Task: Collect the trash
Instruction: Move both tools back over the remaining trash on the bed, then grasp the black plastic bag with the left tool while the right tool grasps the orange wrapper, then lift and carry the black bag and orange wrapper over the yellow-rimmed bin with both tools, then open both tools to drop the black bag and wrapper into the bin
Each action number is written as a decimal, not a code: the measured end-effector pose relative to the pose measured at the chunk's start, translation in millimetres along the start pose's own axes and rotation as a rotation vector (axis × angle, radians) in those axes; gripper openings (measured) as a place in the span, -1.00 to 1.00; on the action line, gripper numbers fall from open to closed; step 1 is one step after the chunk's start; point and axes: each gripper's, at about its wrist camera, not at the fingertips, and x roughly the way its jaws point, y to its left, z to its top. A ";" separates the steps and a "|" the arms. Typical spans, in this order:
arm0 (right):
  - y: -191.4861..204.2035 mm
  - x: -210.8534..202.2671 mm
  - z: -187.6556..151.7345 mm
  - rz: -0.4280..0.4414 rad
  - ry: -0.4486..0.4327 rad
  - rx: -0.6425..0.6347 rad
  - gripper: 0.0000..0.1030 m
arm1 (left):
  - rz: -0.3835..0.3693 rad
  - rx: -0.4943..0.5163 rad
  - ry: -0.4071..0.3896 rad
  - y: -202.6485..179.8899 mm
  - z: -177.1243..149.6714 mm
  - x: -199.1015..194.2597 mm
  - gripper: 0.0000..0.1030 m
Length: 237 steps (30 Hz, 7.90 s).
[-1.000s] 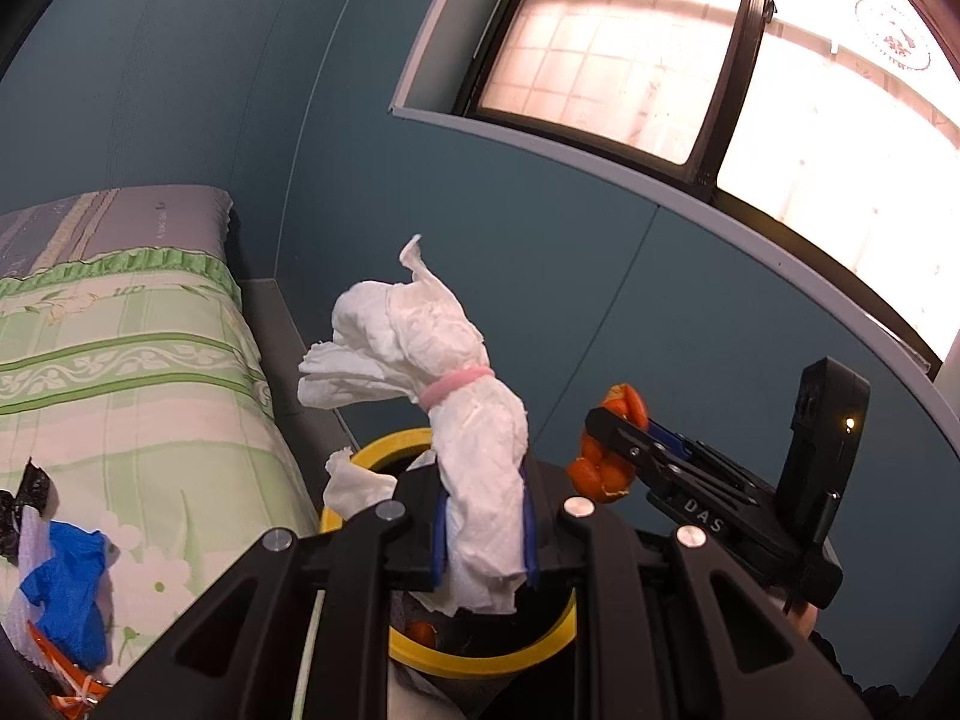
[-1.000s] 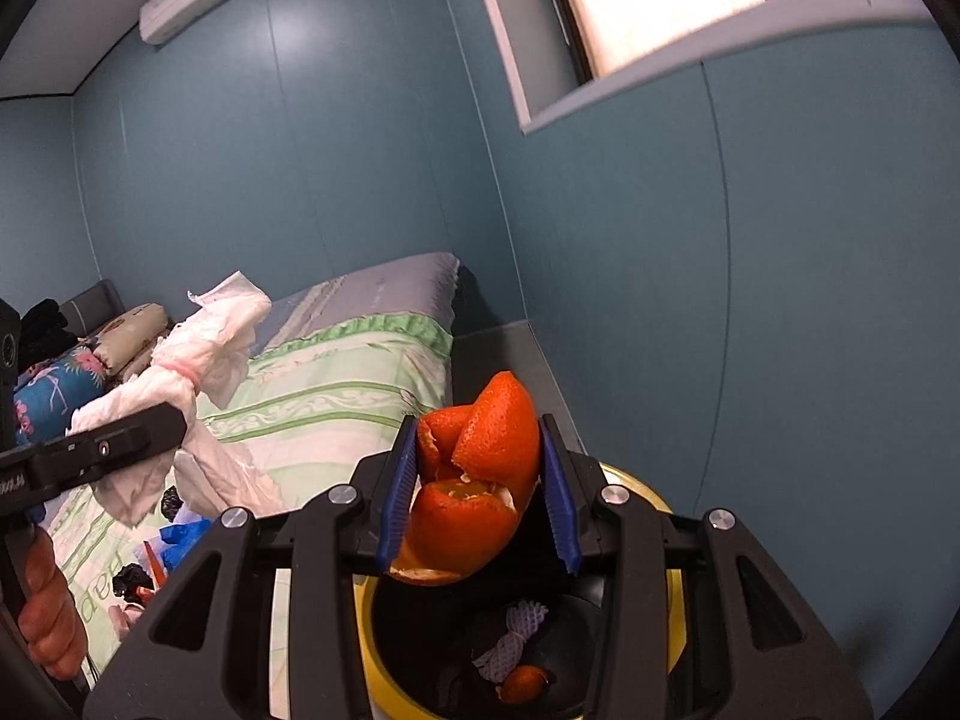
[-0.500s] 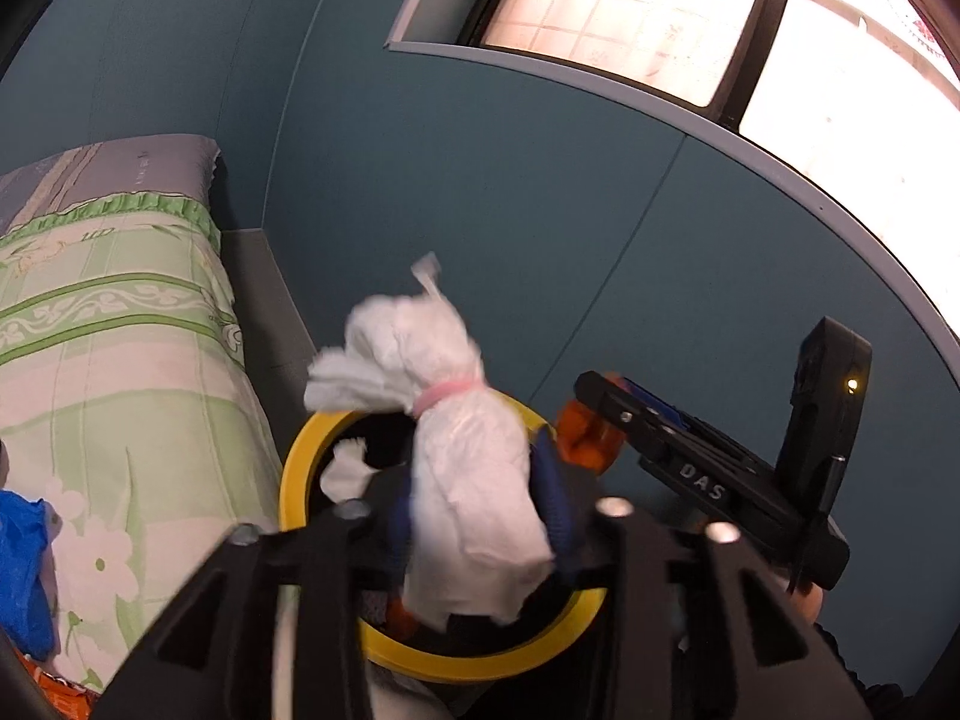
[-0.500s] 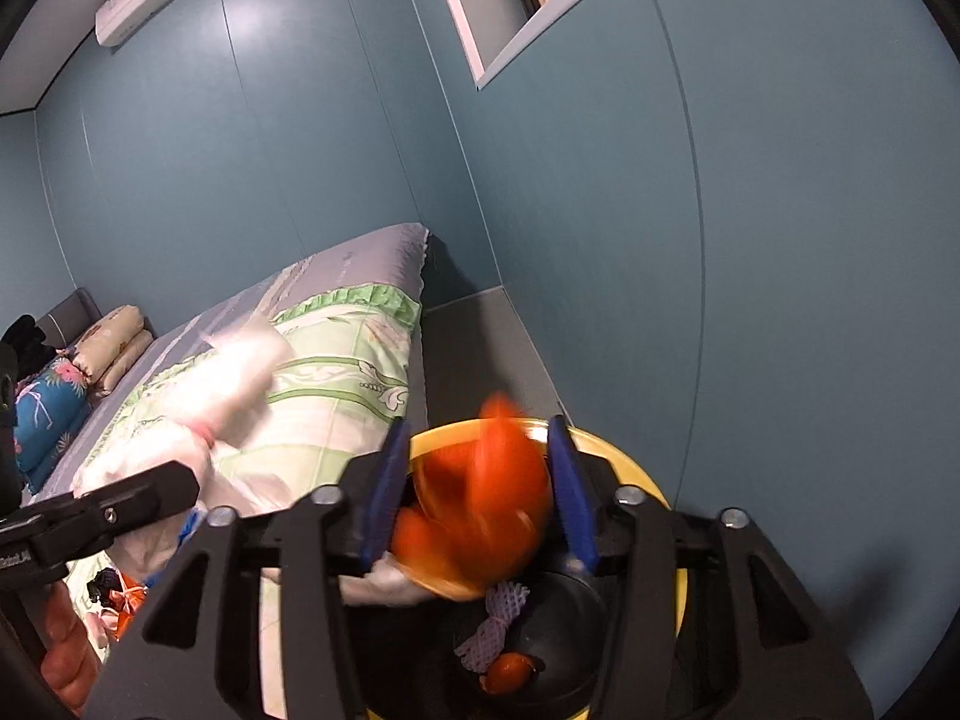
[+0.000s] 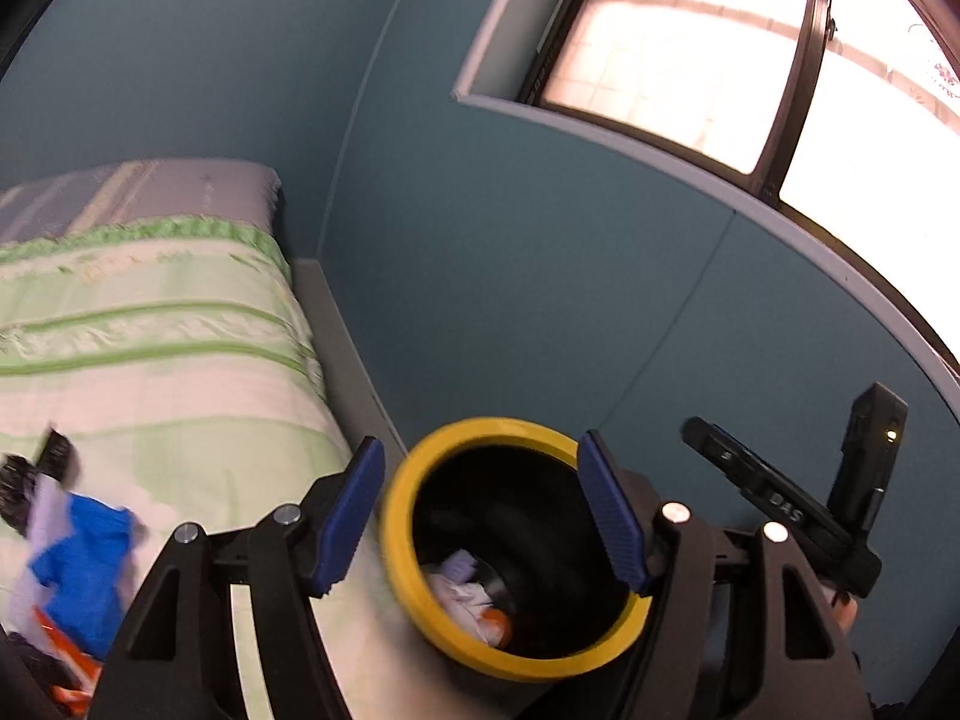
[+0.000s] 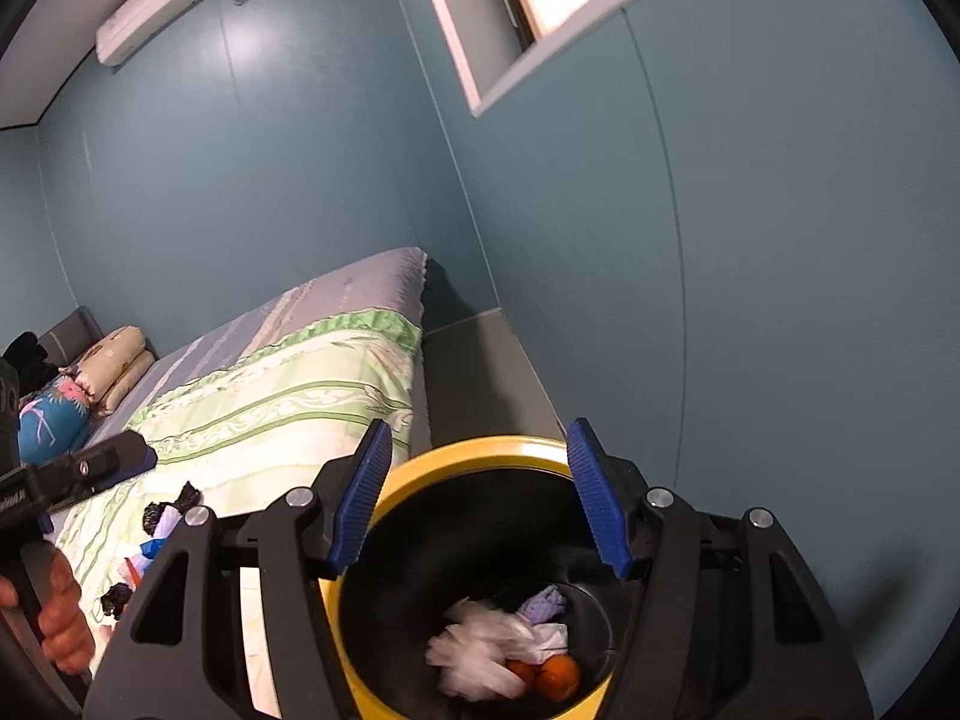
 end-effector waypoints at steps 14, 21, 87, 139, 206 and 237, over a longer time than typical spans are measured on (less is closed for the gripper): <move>85.5 -27.4 4.5 0.173 -0.036 -0.122 0.13 | 0.211 -0.054 -0.148 72.7 11.1 -124.4 0.42; 142.6 -23.0 -10.1 0.282 0.002 -0.213 0.14 | 0.330 -0.104 -0.160 117.3 -6.1 -172.9 0.53; 347.3 104.8 -205.2 0.584 0.564 -0.669 0.01 | 0.457 -0.451 0.213 295.0 -154.4 -131.1 0.04; 251.9 97.8 -100.7 0.293 0.309 -0.453 -0.52 | 0.477 -0.297 -0.087 239.5 -122.9 -202.1 -0.17; 21.5 9.9 -5.3 -0.016 0.043 -0.097 -0.50 | 0.008 0.129 0.046 -46.7 -19.7 37.6 -0.16; 12.0 5.4 -1.2 -0.027 0.043 -0.040 -0.21 | 0.087 0.018 0.039 0.8 -17.8 34.7 0.65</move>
